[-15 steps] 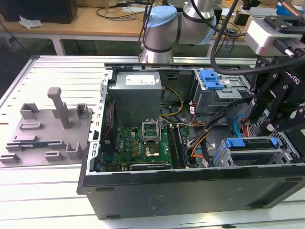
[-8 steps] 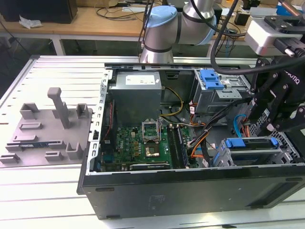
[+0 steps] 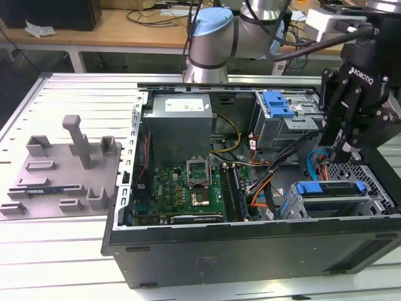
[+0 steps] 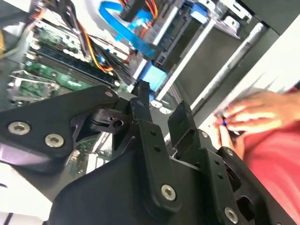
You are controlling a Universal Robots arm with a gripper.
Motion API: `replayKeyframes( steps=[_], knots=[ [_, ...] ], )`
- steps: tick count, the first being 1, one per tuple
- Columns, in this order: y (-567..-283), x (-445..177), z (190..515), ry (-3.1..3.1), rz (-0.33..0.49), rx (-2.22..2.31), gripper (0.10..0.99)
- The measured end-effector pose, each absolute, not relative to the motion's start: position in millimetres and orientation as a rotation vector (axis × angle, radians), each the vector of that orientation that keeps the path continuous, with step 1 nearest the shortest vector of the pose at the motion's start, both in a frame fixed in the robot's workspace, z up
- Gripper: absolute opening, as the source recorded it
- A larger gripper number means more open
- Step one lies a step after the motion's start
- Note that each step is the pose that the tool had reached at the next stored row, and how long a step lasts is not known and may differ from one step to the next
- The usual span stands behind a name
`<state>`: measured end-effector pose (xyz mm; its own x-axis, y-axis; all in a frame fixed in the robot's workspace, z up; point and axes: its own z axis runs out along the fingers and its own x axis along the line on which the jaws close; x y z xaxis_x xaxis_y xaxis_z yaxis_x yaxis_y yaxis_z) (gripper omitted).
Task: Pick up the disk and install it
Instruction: 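Insert the first disk wire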
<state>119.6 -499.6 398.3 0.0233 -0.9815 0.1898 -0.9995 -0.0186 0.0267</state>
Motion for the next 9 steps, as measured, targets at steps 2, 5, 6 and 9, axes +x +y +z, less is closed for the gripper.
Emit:
replayKeyframes(
  steps=[2, 5, 6, 9],
  knots=[
    [-489.8, 119.7, 398.1, -2.07, 0.213, 2.112, 0.439],
    [-489.1, 119.8, 397.4, -2.096, 0.219, 2.091, 0.439],
    [-489.0, 119.7, 397.2, -2.108, 0.22, 2.08, 0.439],
    [-489.0, 119.7, 396.3, -2.146, 0.217, 2.039, 0.439]
  ],
)
